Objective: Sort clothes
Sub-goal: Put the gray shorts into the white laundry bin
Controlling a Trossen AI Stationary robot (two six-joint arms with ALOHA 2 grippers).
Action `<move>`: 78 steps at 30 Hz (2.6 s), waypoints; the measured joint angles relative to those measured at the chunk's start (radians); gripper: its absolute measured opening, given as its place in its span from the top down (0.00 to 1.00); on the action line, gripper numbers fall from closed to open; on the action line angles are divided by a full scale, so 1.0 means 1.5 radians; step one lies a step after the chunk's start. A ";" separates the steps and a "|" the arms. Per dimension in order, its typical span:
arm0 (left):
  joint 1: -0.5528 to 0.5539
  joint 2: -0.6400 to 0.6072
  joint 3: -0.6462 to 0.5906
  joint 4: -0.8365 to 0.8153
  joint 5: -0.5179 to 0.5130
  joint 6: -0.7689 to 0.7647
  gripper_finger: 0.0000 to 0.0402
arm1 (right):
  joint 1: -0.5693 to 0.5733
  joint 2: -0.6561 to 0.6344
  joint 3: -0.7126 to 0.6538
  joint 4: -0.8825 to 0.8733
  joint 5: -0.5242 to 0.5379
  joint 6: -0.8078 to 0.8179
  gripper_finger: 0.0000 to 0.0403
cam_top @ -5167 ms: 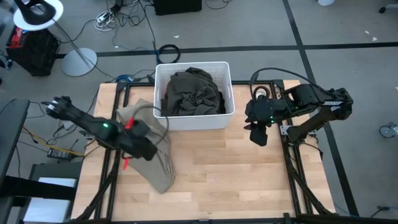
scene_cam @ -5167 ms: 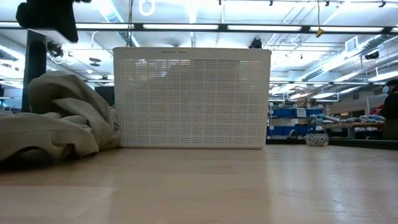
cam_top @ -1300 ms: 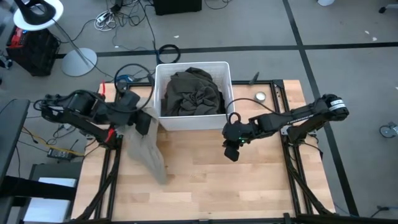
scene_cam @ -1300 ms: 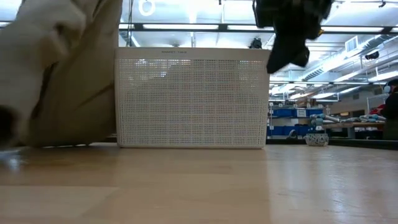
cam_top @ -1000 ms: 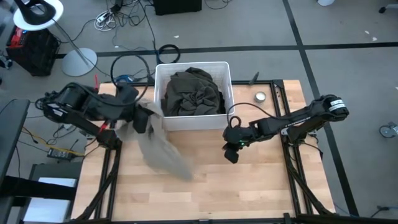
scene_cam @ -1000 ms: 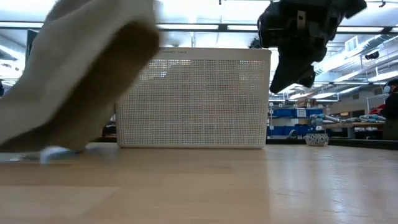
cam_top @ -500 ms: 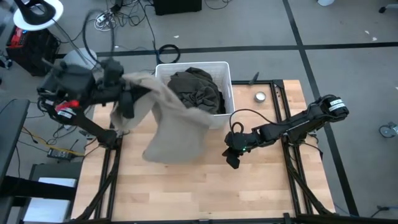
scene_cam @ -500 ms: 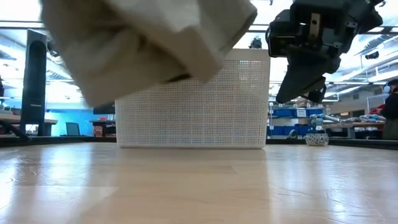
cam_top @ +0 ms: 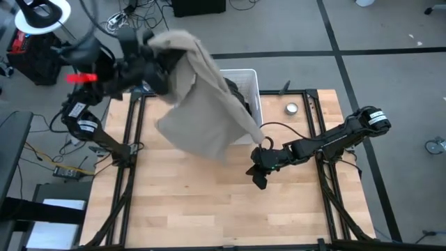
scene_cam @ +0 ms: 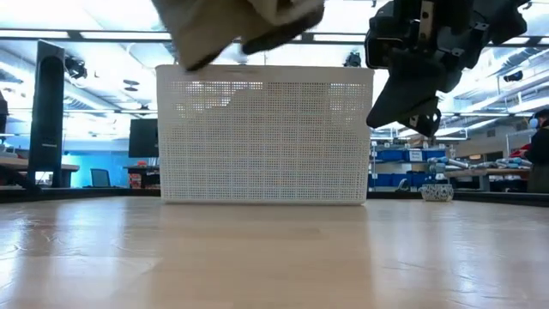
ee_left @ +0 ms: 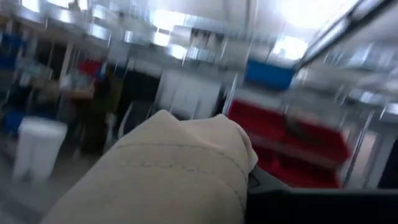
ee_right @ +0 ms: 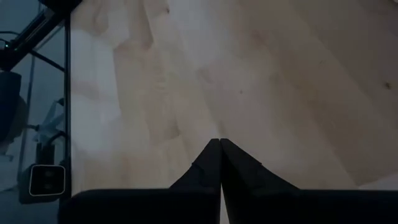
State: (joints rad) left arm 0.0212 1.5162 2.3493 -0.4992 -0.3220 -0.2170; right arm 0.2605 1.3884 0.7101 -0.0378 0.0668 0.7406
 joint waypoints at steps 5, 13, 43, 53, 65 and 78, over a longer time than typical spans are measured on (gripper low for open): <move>0.053 0.001 0.001 0.090 0.022 0.016 1.00 | 0.015 0.000 0.000 0.003 0.008 0.012 1.00; 0.120 0.008 0.000 0.047 0.024 0.018 1.00 | 0.043 0.000 0.000 0.003 0.050 0.031 0.99; 0.209 0.300 0.000 -0.701 0.182 0.144 1.00 | 0.045 0.000 0.000 0.050 0.118 0.119 0.99; 0.232 0.449 0.000 -0.644 0.214 0.266 1.00 | 0.060 0.000 0.000 0.122 0.180 0.185 1.00; 0.244 0.496 -0.008 -0.489 0.307 0.315 1.00 | 0.103 -0.024 0.077 -0.032 0.265 0.211 1.00; 0.252 0.495 -0.083 -0.413 0.343 0.264 1.00 | 0.162 -0.175 0.265 -0.442 0.362 0.198 1.00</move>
State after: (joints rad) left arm 0.3993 2.2590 2.2255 -1.1186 0.1930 0.1790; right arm 0.5034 1.1256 1.1077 -0.7009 0.6104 1.0379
